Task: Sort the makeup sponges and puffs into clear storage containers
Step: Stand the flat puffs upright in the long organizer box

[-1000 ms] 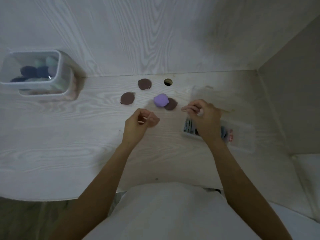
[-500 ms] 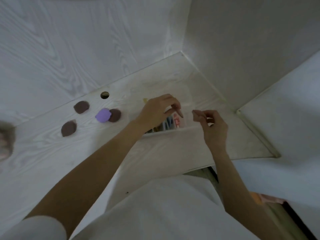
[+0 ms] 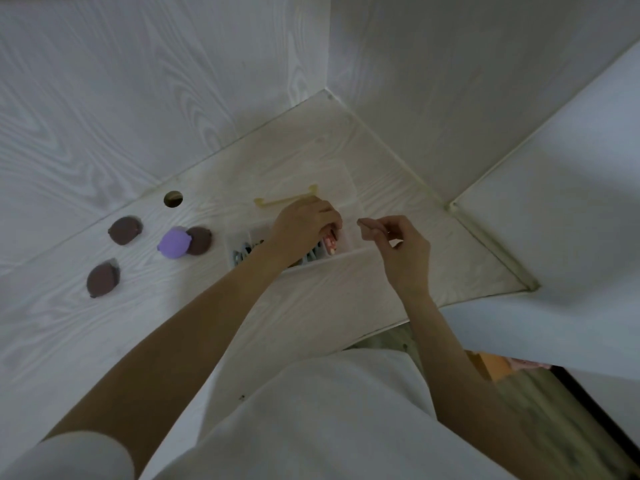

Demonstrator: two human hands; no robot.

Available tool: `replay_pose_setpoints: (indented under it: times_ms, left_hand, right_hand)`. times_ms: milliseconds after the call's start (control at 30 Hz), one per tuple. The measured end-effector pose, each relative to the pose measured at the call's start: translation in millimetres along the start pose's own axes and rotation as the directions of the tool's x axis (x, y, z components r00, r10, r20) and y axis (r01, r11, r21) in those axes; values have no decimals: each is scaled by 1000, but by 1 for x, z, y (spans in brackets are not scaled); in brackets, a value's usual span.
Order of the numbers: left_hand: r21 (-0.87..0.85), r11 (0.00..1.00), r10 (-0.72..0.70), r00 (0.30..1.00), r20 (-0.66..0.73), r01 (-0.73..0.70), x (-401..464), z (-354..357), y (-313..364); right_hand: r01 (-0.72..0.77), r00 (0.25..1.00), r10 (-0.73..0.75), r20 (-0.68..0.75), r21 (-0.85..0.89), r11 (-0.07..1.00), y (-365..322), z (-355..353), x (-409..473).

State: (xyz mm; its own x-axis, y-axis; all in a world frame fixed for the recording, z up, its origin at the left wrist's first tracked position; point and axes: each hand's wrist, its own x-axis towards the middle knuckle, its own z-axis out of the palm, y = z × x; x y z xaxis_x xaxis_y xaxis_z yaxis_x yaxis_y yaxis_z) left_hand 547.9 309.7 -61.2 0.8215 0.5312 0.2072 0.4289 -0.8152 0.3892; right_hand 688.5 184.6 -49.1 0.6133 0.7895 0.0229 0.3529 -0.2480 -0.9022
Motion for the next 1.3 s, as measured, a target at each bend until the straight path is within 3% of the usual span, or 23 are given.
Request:
replay_pose_setpoints:
  times_ms: [167, 333, 467, 567, 667, 767, 900, 1100, 1300]
  left_hand:
    - [83, 997, -10, 988, 156, -3, -5, 7, -5]
    - [71, 997, 31, 990, 135, -41, -17, 5, -5]
    - [111, 989, 87, 989, 121, -101, -19, 6, -9]
    - [152, 981, 102, 989, 106, -117, -20, 5, -9]
    - [121, 991, 56, 996, 64, -63, -24, 5, -10]
    - [88, 995, -55, 998, -11, 56, -27, 10, -11]
    - [148, 967, -202, 978, -60, 209, -23, 15, -10]
    - [112, 955, -275, 961, -24, 276, -21, 18, -9]
    - [68, 944, -325, 945, 37, 322, -18, 16, -6]
  right_hand:
    - [-52, 999, 53, 14, -47, 998, 2, 2, 4]
    - [64, 998, -66, -17, -90, 994, -10, 21, 5]
    - [269, 959, -283, -3, -303, 914, -14, 42, 9]
    - [341, 934, -345, 89, -503, 794, -7, 50, 16]
    - [389, 921, -318, 225, -576, 719, -5, 49, 16]
    - [350, 933, -209, 291, -611, 710, -8, 48, 18]
    - [298, 952, -196, 234, -575, 762, -7, 50, 17]
    - [261, 962, -138, 237, -637, 725, -6, 43, 5]
    - [187, 978, -92, 189, -584, 790, -16, 44, 12]
